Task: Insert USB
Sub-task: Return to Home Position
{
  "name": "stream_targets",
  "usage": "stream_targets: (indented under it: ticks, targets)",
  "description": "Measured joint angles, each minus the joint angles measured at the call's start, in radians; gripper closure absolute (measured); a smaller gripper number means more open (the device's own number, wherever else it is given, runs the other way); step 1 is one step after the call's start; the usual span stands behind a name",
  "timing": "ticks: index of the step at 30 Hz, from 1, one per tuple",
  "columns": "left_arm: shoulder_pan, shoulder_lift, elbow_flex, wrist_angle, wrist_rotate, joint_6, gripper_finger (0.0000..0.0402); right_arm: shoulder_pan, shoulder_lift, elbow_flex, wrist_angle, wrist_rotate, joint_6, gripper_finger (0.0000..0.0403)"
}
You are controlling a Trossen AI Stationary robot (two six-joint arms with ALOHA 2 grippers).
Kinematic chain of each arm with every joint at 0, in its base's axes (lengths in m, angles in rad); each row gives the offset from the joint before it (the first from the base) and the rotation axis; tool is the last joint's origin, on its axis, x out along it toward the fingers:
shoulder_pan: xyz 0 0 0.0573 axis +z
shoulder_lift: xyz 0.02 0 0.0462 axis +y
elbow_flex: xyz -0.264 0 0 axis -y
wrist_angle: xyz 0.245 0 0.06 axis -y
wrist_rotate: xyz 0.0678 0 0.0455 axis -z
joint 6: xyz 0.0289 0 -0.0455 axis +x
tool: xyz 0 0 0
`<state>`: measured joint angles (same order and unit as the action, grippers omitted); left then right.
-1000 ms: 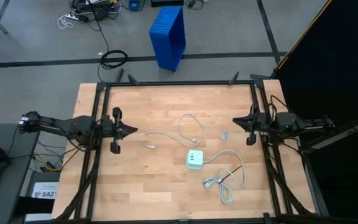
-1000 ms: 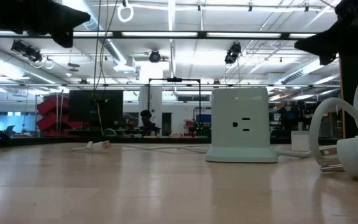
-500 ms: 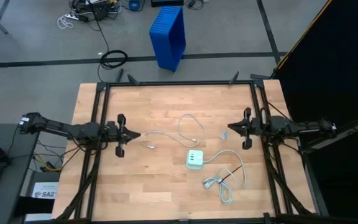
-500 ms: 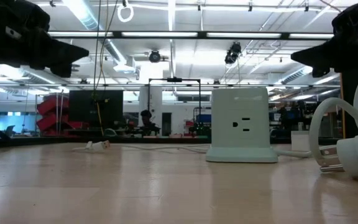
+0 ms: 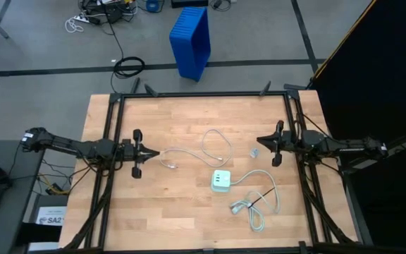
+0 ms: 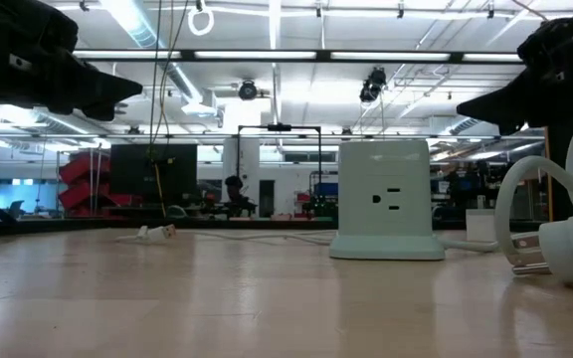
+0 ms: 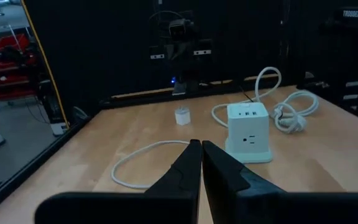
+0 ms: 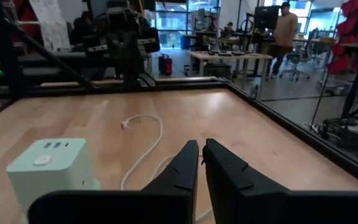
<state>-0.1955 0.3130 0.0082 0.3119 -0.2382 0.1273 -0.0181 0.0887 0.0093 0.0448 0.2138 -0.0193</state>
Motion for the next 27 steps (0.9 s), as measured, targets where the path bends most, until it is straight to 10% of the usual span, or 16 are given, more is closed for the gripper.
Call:
stream_targets:
  ticks: [27]
  targets:
    - [0.0, 0.0, 0.0, 0.011, -0.001, -0.001, 0.0401, 0.0, -0.001, -0.001, 0.021, 0.002, -0.001, 0.0371]
